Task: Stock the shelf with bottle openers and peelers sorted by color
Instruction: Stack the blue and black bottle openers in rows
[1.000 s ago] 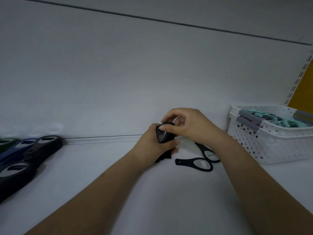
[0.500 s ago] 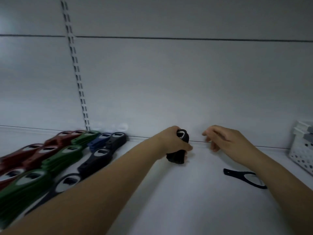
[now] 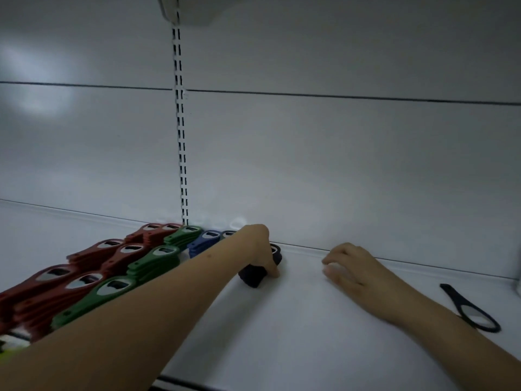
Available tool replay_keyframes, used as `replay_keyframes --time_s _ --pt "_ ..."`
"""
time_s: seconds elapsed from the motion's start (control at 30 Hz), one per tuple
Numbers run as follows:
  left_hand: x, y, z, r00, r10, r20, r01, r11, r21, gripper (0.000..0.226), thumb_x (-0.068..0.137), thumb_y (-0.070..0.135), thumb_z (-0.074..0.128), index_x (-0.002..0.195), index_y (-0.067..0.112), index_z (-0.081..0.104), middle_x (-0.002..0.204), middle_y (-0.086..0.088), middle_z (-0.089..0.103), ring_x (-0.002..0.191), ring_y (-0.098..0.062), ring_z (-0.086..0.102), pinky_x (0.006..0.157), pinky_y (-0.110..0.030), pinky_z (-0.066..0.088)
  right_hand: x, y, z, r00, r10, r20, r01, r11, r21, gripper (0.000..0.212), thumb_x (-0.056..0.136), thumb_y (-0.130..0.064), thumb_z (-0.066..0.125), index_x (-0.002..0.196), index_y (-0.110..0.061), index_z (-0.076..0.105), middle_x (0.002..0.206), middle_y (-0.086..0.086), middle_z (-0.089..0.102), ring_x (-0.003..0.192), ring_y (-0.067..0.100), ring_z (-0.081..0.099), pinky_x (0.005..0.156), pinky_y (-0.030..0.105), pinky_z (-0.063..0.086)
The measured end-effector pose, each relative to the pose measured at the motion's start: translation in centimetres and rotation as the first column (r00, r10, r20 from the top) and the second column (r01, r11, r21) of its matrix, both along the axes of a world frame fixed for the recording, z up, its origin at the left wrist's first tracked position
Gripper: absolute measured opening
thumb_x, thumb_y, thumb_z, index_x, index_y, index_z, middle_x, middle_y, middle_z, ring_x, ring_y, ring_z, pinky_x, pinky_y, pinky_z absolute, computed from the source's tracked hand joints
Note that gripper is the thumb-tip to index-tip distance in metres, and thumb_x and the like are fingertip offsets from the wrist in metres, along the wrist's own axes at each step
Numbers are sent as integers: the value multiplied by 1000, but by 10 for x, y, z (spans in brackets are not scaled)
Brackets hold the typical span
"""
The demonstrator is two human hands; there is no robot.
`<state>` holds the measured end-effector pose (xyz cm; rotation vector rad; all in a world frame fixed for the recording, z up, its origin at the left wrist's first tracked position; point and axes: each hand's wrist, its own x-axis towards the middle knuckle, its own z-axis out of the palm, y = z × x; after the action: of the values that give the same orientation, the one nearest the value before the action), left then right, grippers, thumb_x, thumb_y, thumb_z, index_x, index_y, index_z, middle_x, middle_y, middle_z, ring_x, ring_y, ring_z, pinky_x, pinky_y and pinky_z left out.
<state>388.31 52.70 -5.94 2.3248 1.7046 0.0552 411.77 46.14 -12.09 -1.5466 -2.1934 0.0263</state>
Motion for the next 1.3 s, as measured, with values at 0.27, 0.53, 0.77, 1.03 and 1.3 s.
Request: replay_keyframes --time_s 0.27,0.53,0.77,1.03,1.3 --pt "3 -21 19 998 -4 -69 5 1000 22 51 81 47 75 109 9 56 103 -4 54 107 -26 60 83 -32 46 -11 -4 -1 1000 5 12 -4 999 -51 49 91 -66 41 127 -35 55 121 -28 47 117 -8 45 102 18 38" --pt "-17 -102 -29 945 190 266 -279 892 355 50 91 39 62 128 13 39 130 -8 36 120 -22 45 97 -23 37 -58 7 5 999 -40 -20 37 992 -117 67 85 -48 71 144 -29 44 117 -18 48 78 -14 47 72 -1 36" --pt "-21 -84 -46 978 143 155 -184 935 303 27 98 33 51 115 13 57 126 -9 42 118 -27 41 95 -32 37 -86 29 8 1000 -11 19 13 993 -120 69 83 -46 73 144 -32 45 122 -7 53 91 5 56 74 10 35" --pt "-31 -78 -56 971 11 240 -102 923 370 30 97 33 50 119 15 57 119 -5 45 113 -23 46 96 -29 35 -104 42 11 993 120 -6 -121 991 -51 42 88 -26 70 130 -29 63 120 -6 61 110 12 57 92 19 41" --pt "-32 -105 -56 983 167 80 -185 893 411 57 99 49 42 141 11 34 131 -8 42 122 -24 40 100 -32 36 -99 28 6 983 180 -42 -183 978 -96 48 98 -32 60 144 -27 50 134 -13 52 122 2 46 103 6 30"
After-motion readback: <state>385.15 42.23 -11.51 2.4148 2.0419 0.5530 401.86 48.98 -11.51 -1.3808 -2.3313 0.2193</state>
